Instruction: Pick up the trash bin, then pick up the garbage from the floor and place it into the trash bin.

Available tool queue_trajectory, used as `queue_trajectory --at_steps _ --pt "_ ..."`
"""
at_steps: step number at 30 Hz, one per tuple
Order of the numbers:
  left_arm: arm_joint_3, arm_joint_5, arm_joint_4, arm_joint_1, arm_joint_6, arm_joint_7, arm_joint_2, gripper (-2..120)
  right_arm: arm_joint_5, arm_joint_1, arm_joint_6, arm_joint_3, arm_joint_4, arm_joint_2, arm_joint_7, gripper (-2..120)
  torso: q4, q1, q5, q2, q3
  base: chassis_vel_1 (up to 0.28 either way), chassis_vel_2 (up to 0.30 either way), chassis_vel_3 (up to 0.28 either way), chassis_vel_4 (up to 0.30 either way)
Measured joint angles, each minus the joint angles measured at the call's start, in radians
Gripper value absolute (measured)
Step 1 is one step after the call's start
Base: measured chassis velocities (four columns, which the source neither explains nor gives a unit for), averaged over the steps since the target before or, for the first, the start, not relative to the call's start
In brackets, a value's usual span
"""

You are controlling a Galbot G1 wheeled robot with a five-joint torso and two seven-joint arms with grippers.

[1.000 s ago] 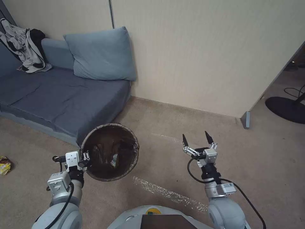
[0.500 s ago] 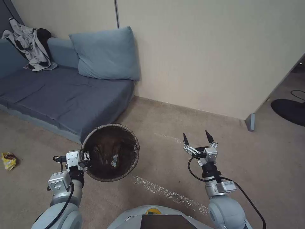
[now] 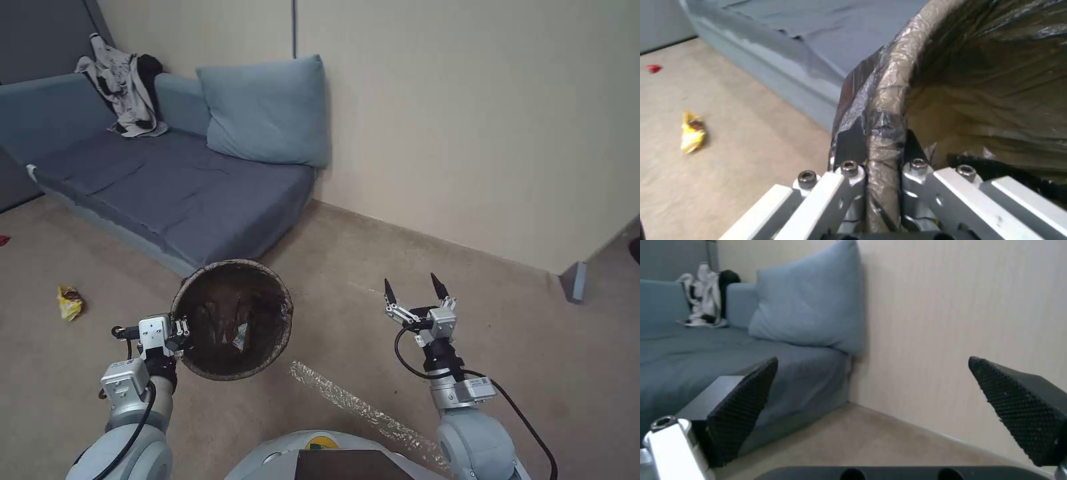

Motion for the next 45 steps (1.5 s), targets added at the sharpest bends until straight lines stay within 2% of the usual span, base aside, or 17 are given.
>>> queue_trajectory --at_steps 45 --pt "0.0 0.004 0.0 0.0 -0.004 0.005 -0.003 3 0.009 0.028 -0.014 -0.016 -0.016 -0.01 0.006 100 0.0 0.0 0.0 0.0 0.0 0.092 0.09 0.091 0.085"
